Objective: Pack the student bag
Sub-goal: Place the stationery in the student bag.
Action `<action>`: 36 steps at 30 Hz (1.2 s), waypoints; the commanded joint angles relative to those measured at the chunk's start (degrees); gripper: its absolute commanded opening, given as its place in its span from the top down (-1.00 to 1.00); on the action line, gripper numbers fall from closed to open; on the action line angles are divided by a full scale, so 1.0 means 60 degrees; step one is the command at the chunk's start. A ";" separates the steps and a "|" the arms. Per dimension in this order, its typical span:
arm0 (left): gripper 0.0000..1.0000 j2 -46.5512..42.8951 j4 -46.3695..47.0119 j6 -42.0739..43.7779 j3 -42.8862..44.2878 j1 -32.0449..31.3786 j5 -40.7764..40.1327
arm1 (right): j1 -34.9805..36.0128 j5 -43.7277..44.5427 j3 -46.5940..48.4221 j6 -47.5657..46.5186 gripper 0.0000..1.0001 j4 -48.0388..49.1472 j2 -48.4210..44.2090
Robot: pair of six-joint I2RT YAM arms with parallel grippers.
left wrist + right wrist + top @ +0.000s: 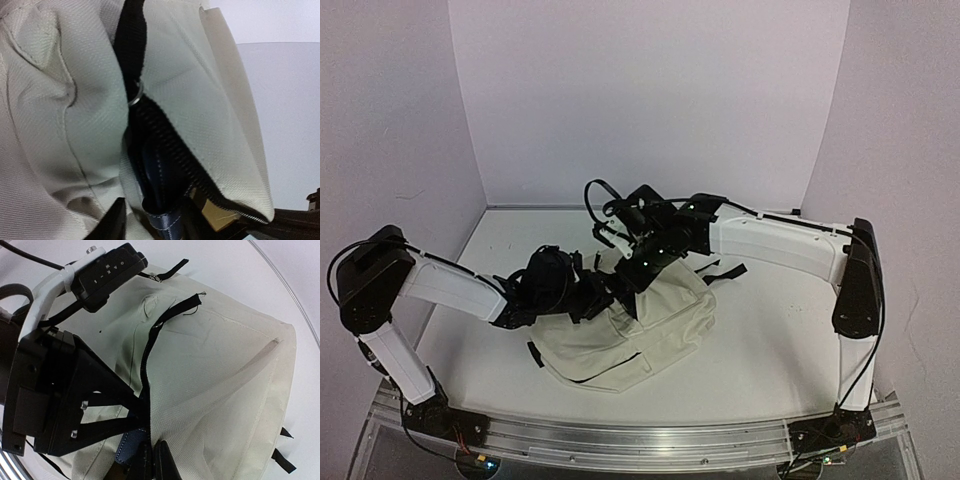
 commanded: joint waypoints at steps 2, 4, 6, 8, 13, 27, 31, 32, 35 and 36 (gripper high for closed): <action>0.57 0.0253 0.0306 0.0107 -0.0130 -0.0005 -0.0013 | 0.0023 -0.0179 -0.0043 0.0094 1.00 0.0052 -0.0518; 0.68 0.0511 0.0651 0.0216 0.0027 -0.0005 0.0139 | 0.0017 -0.0208 -0.0039 0.0106 1.00 0.0049 -0.0522; 0.75 0.0790 0.0950 0.0360 0.0267 -0.0018 0.0301 | 0.0036 -0.0224 -0.0045 0.0116 1.00 0.0051 -0.0520; 0.82 0.1084 0.1240 0.0451 0.0602 -0.0018 0.0496 | 0.0021 -0.0222 -0.0076 0.0122 1.00 0.0057 -0.0534; 0.84 0.1834 0.1751 0.0743 0.1443 -0.0008 0.0935 | 0.0018 -0.0526 -0.0154 0.0136 1.00 0.0055 -0.0536; -0.24 -0.0556 -0.1431 0.1814 0.0633 -0.0385 0.0042 | -0.0210 -0.1393 -0.1057 0.0126 1.00 0.0222 -0.0677; -0.46 -0.1951 -0.3624 0.1967 0.0348 -0.0302 -0.1210 | -0.0209 -0.1870 -0.1611 0.0142 1.00 0.0457 -0.0510; -0.50 -0.2270 -0.4119 0.2002 0.0275 -0.0198 -0.1563 | -0.0212 -0.1933 -0.1665 0.0149 1.00 0.0485 -0.0432; -0.53 -0.2896 -0.4652 0.2058 0.0041 0.0496 -0.1491 | -0.0213 -0.2008 -0.1729 0.0151 0.94 0.0548 -0.0148; -0.53 -0.3001 -0.4713 0.2123 0.0027 0.0793 -0.1338 | -0.0219 -0.1988 -0.1751 0.0128 0.83 0.0569 -0.0066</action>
